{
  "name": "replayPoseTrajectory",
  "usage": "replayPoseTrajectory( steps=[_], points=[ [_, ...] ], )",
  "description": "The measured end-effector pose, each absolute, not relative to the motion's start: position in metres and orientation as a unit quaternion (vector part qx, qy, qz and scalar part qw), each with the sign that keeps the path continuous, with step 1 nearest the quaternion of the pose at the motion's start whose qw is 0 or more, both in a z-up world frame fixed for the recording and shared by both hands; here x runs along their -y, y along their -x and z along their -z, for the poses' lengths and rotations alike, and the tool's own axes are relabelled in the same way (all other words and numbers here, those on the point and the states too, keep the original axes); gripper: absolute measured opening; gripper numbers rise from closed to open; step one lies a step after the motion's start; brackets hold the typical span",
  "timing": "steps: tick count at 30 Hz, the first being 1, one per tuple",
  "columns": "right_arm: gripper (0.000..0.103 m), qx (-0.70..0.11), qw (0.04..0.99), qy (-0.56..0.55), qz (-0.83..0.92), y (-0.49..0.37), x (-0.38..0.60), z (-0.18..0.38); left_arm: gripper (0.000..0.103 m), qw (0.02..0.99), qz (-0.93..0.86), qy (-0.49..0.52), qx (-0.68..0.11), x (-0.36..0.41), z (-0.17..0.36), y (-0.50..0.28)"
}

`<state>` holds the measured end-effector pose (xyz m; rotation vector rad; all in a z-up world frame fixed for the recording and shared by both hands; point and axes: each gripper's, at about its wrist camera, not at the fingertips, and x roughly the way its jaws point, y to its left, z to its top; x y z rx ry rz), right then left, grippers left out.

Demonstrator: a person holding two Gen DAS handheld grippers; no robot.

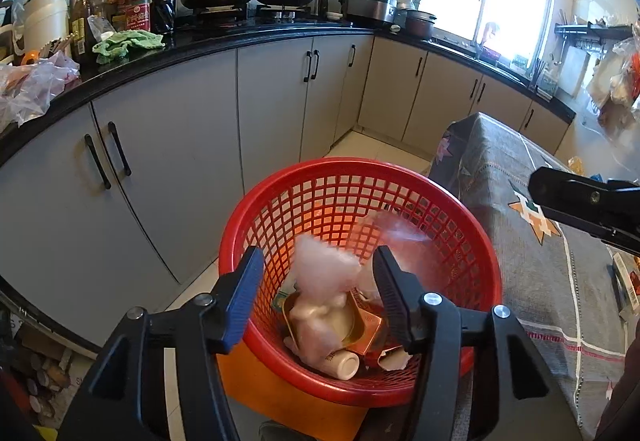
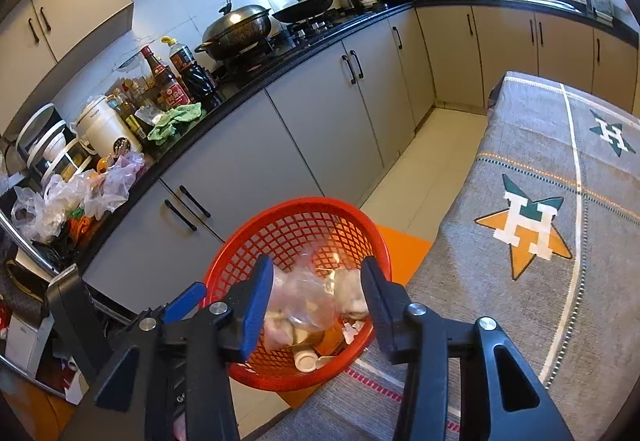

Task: Collect trash
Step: 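Open both tools to drop the bag and cup into the basket, then move both open tools back over the table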

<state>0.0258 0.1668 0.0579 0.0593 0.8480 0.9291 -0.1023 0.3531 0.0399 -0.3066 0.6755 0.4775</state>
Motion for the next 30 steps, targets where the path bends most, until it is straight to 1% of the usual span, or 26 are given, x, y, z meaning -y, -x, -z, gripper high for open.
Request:
replayPoseTrajectory(
  steps=[5, 11, 23, 30],
  points=[
    [0.050, -0.387, 0.814, -0.040, -0.431, -0.022, -0.147, -0.065, 0.056, 0.907, -0.227, 0.146, -0.323, -0.345, -0.046, 0.107],
    [0.049, -0.393, 0.820, -0.064, -0.412, -0.024, -0.106, -0.064, 0.056, 0.916, -0.207, 0.126, -0.320, -0.316, -0.059, 0.106],
    [0.049, -0.375, 0.845, -0.112, -0.364, -0.034, 0.003, -0.072, 0.060, 0.932, -0.134, 0.069, -0.331, -0.223, -0.076, 0.085],
    [0.049, -0.358, 0.876, -0.095, -0.308, -0.044, 0.085, -0.075, 0.060, 0.932, -0.069, 0.053, -0.352, -0.168, -0.080, 0.072]
  ],
)
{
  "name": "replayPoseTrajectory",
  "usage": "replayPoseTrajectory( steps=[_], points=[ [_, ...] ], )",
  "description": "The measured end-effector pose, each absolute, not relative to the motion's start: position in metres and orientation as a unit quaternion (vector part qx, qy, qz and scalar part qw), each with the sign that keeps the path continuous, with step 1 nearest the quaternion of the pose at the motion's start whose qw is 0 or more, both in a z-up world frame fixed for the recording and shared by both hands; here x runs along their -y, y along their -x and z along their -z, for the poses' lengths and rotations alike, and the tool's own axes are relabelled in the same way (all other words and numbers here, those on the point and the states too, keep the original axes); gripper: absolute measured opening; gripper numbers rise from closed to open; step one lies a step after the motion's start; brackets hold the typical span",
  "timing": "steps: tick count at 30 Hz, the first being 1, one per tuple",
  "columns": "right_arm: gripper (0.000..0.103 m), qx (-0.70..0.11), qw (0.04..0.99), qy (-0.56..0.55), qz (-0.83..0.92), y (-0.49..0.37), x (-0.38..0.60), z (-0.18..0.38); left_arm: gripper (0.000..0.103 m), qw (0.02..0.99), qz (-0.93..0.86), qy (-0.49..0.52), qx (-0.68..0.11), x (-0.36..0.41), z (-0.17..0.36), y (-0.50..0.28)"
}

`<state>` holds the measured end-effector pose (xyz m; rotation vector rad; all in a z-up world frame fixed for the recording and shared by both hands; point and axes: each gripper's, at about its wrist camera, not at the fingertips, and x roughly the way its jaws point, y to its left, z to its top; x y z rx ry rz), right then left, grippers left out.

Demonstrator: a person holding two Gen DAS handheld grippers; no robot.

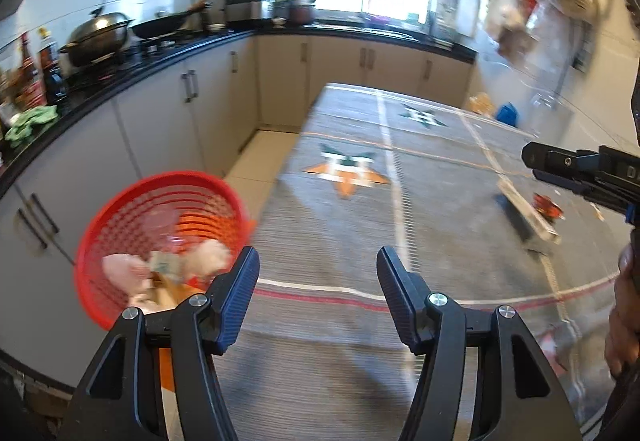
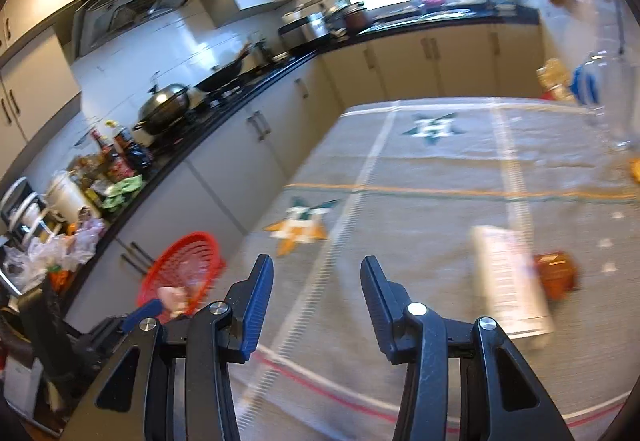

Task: Collect trash
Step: 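Move both open tools back over the table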

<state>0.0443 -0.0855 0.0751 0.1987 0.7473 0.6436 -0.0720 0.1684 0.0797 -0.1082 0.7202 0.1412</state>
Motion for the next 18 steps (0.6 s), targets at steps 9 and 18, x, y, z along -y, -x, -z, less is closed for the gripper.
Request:
replayPoseTrajectory(
  steps=[9, 18],
  points=[
    [0.051, -0.369, 0.910, -0.018, -0.190, -0.081, 0.173, -0.054, 0.062, 0.928, -0.033, 0.035, -0.369, -0.123, -0.072, 0.056],
    [0.053, -0.398, 0.902, 0.015, -0.167, -0.104, 0.168, -0.016, 0.062, 0.922, -0.015, 0.021, -0.386, -0.103, -0.066, 0.046]
  ],
)
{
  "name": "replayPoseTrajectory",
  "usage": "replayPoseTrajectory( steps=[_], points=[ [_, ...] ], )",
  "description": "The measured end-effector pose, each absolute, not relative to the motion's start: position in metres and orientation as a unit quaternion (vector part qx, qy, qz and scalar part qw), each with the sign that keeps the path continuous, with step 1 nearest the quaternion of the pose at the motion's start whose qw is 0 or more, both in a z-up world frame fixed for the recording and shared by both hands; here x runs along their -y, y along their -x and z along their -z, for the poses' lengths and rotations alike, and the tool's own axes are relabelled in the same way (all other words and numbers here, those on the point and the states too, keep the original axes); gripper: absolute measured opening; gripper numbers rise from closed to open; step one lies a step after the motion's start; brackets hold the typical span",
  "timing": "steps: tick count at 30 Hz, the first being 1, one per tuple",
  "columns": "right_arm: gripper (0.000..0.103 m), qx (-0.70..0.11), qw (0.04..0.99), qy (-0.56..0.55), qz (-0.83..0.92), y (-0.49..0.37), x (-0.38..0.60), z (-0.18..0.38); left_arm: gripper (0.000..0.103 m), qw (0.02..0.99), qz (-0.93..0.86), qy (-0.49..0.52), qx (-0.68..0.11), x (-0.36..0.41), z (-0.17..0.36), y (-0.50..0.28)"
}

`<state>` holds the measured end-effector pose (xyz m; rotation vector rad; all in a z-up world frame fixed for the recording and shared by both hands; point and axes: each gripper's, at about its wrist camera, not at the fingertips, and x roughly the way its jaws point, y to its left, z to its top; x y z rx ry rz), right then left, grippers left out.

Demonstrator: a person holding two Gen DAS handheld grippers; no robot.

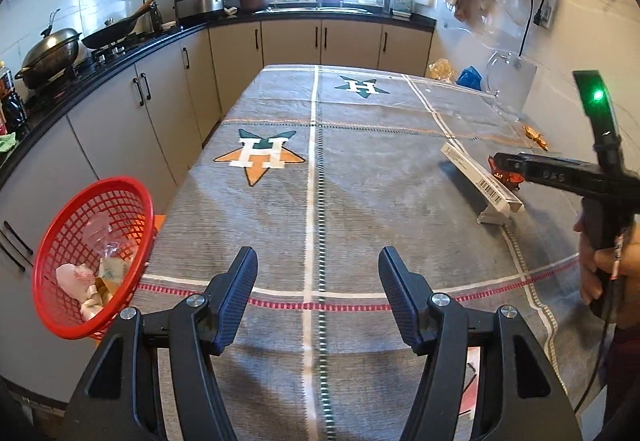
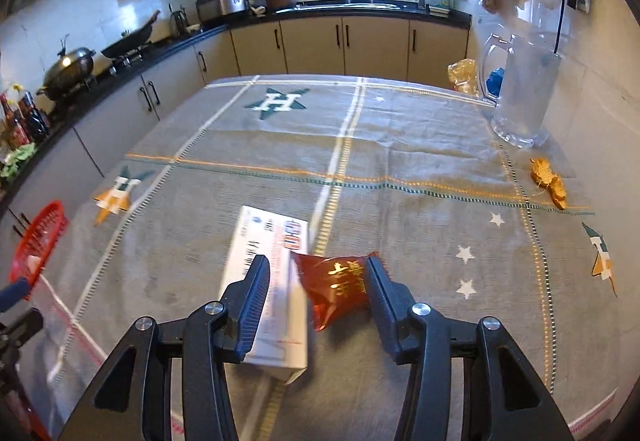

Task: Collect trash
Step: 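Grasp the white medicine box with the left tool while the right tool grasps the brown wrapper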

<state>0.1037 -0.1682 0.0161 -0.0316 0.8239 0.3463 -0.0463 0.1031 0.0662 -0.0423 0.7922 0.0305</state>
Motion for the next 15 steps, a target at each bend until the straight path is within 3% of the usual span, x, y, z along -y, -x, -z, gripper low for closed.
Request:
replayPoseTrajectory(
  steps=[5, 10, 15],
  points=[
    [0.049, -0.402, 0.902, -0.005, -0.154, -0.114, 0.184, -0.003, 0.062, 0.918, 0.001, 0.025, -0.396, -0.092, -0.069, 0.036],
    [0.029, -0.390, 0.904, -0.054, -0.166, -0.113, 0.204, -0.011, 0.064, 0.911, 0.030, 0.032, -0.411, -0.067, -0.071, 0.021],
    [0.025, -0.387, 0.897, -0.101, -0.186, -0.114, 0.224, -0.014, 0.065, 0.898, 0.057, 0.066, -0.430, -0.044, -0.070, -0.006]
  ],
)
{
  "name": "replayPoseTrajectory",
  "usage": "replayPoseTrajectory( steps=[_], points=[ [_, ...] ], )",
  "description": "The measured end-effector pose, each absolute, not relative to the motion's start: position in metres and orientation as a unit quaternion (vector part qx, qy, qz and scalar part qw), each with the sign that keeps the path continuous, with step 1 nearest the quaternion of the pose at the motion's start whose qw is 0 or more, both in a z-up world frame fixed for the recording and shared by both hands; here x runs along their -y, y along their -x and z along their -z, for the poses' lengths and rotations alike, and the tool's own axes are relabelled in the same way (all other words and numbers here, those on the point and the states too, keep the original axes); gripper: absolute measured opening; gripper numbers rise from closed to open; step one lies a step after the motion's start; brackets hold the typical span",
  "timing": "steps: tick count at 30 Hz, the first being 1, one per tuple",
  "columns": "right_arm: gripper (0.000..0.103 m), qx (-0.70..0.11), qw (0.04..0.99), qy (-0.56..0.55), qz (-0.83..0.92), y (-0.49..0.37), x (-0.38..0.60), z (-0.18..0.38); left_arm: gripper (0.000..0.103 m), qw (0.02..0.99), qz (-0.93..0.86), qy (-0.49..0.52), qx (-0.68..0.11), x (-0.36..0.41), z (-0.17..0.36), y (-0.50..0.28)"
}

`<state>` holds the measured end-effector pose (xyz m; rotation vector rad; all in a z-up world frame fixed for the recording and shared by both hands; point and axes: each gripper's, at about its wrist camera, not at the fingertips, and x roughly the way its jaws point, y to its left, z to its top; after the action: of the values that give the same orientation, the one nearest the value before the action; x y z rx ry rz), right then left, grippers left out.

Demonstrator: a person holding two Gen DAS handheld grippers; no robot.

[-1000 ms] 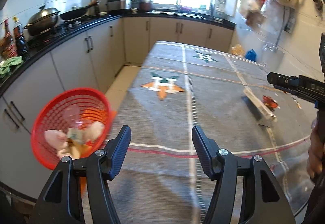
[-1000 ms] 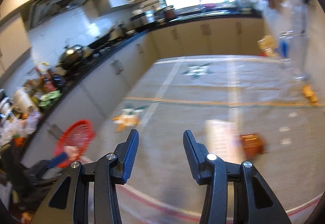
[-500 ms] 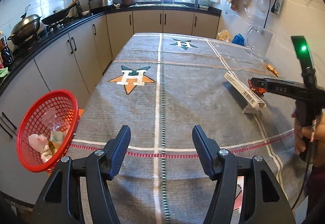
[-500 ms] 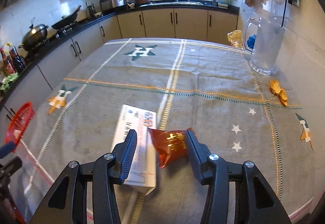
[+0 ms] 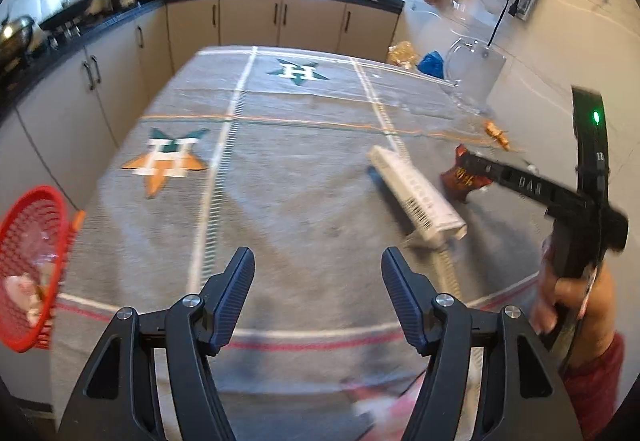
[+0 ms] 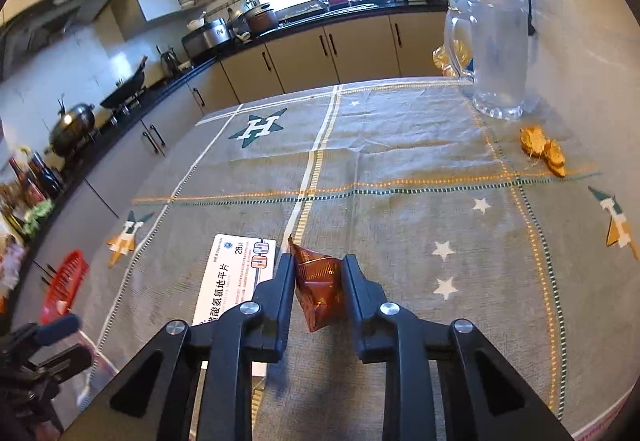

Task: Collect trash
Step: 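Grasp the white medicine box with the left tool while the right tool grasps the brown wrapper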

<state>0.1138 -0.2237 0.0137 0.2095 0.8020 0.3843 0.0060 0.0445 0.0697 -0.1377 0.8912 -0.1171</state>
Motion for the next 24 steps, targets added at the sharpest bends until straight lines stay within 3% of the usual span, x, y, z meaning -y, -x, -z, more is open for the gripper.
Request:
replayPoseTrajectory(
  steps=[7, 15, 16, 19, 22, 24],
  points=[
    [0.024, -0.393, 0.879, -0.174, -0.207, -0.117, 0.249, -0.013, 0.065, 0.871, 0.089, 0.138, -0.464, -0.020, -0.058, -0.059],
    [0.024, -0.404, 0.858, -0.241, -0.206, -0.121, 0.274, -0.008, 0.065, 0.858, 0.092, 0.122, -0.490, 0.019, -0.035, -0.100],
    [0.024, -0.405, 0.856, -0.246, -0.206, -0.121, 0.276, -0.008, 0.061, 0.858, 0.094, 0.120, -0.490, 0.021, -0.034, -0.102],
    [0.025, -0.409, 0.852, -0.258, -0.197, -0.122, 0.282, -0.007, 0.035, 0.854, 0.108, 0.121, -0.495, 0.026, -0.028, -0.104],
    [0.027, -0.414, 0.849, -0.264, -0.194, -0.124, 0.285, -0.005, 0.027, 0.859, 0.112, 0.119, -0.485, 0.026, -0.030, -0.101],
    [0.036, -0.417, 0.850, -0.262, -0.188, -0.125, 0.286, -0.004, 0.024, 0.862, 0.113, 0.119, -0.479, 0.023, -0.034, -0.097]
  ],
)
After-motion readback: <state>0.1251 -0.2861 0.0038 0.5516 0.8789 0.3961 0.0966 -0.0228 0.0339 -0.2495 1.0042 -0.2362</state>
